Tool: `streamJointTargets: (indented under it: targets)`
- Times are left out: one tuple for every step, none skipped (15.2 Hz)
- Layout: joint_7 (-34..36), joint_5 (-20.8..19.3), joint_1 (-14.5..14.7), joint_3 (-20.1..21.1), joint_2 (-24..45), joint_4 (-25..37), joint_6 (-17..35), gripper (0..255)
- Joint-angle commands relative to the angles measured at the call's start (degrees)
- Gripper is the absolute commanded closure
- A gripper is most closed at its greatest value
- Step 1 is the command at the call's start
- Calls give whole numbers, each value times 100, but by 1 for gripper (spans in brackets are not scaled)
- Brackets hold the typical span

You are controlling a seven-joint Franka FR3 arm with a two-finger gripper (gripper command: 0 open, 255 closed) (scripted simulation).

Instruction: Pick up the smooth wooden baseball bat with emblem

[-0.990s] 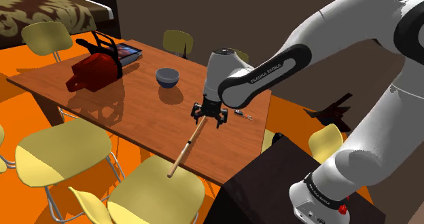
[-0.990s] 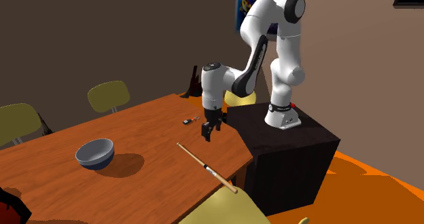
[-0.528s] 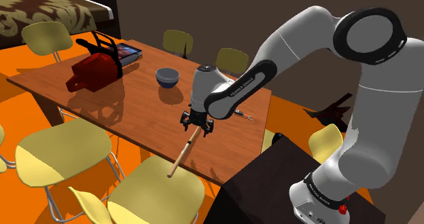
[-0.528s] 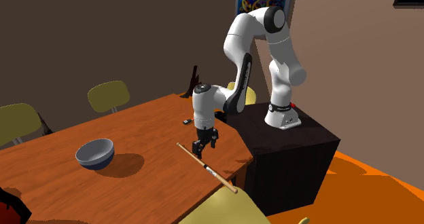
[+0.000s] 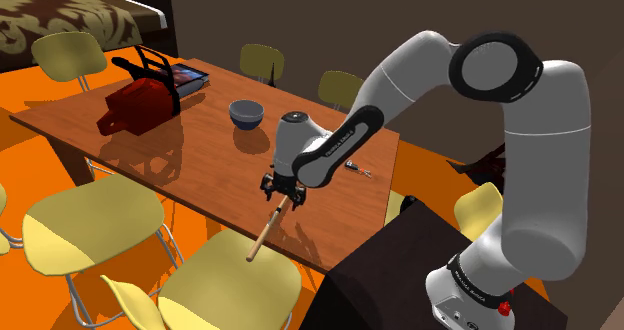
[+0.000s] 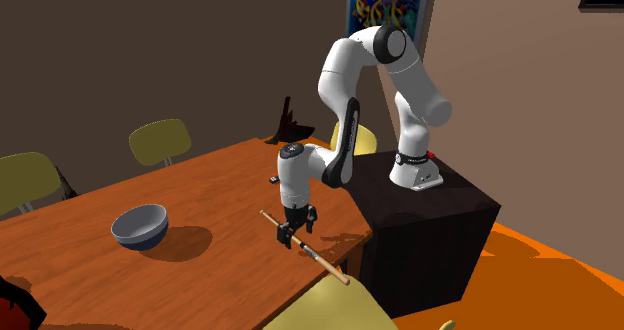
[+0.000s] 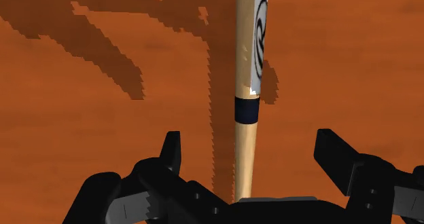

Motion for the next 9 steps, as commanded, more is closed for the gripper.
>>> streamJointTargets:
  targets:
    - [57, -68, 66, -73, 155, 49, 109, 0]
    - [68, -84, 81, -92, 197, 65, 136, 0]
    - [68, -84, 81, -92, 197, 64, 136, 0]
    - [65, -82, 79, -90, 193, 66, 131, 255]
    - [68, -81, 83, -89, 193, 68, 129, 255]
    - [67, -80, 82, -88, 192, 70, 127, 255]
    - [70, -81, 86, -89, 198, 78, 123, 255]
    - [71, -81, 87, -89, 199, 78, 125, 255]
    - [69, -77, 87, -86, 198, 86, 115, 255]
